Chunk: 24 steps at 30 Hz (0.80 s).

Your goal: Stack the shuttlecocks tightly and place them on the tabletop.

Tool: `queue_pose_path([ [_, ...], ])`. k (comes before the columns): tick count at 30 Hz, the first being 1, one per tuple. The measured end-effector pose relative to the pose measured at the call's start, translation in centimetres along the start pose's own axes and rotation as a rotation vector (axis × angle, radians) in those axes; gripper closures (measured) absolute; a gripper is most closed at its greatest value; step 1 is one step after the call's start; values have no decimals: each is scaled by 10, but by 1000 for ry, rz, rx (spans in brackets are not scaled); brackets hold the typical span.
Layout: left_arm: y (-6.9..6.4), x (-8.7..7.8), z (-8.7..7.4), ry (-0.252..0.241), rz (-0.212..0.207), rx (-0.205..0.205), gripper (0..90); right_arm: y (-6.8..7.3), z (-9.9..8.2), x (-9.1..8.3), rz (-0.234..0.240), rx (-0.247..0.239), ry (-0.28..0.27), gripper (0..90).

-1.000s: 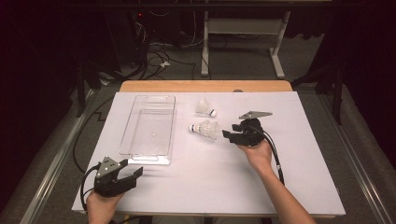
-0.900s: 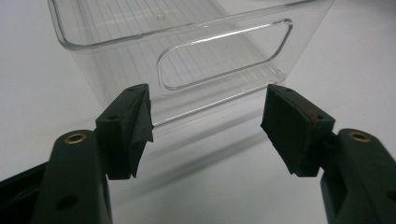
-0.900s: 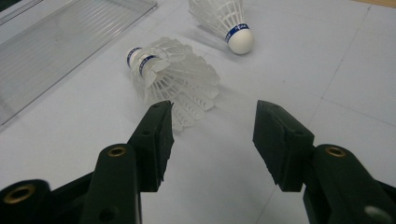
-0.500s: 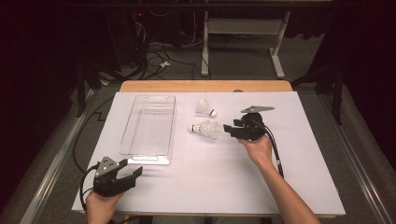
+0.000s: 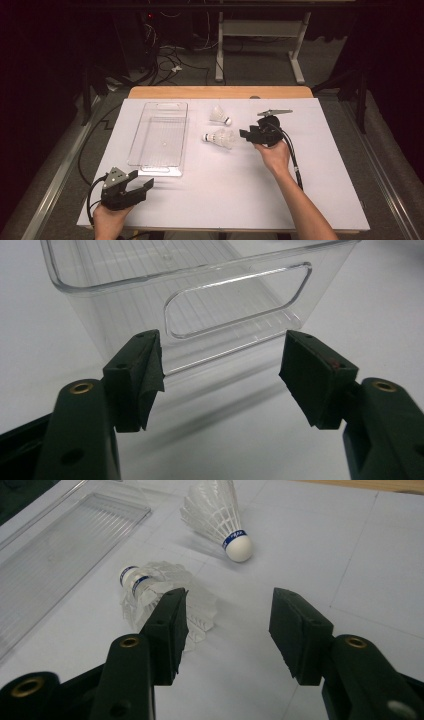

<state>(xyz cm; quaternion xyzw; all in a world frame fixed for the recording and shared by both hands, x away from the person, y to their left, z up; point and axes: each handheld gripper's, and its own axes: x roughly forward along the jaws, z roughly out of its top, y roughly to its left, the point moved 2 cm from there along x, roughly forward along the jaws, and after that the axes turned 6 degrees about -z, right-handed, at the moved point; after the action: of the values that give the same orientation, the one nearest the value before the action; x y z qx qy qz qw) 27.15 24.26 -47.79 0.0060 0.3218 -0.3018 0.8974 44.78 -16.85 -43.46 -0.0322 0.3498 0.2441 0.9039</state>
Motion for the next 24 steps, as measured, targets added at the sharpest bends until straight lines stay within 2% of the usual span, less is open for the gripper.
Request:
queue_pose_path([
  [8, -1, 0, 1, 0, -6, 10, 341, 2, 13, 6, -13, -7, 15, 505],
  [11, -2, -2, 0, -3, -6, 32, 341, 1, 16, 9, -19, -12, 20, 505],
  [13, -2, -3, 0, -6, -11, 25, 341, 0, 18, 11, -31, -20, 30, 506],
  [18, -2, -4, 0, -14, -8, 23, 341, 0, 25, 8, -23, 17, 9, 504],
  [24, 1, -4, 0, -16, -6, 8, 341, 4, 29, 15, -22, -6, 18, 503],
])
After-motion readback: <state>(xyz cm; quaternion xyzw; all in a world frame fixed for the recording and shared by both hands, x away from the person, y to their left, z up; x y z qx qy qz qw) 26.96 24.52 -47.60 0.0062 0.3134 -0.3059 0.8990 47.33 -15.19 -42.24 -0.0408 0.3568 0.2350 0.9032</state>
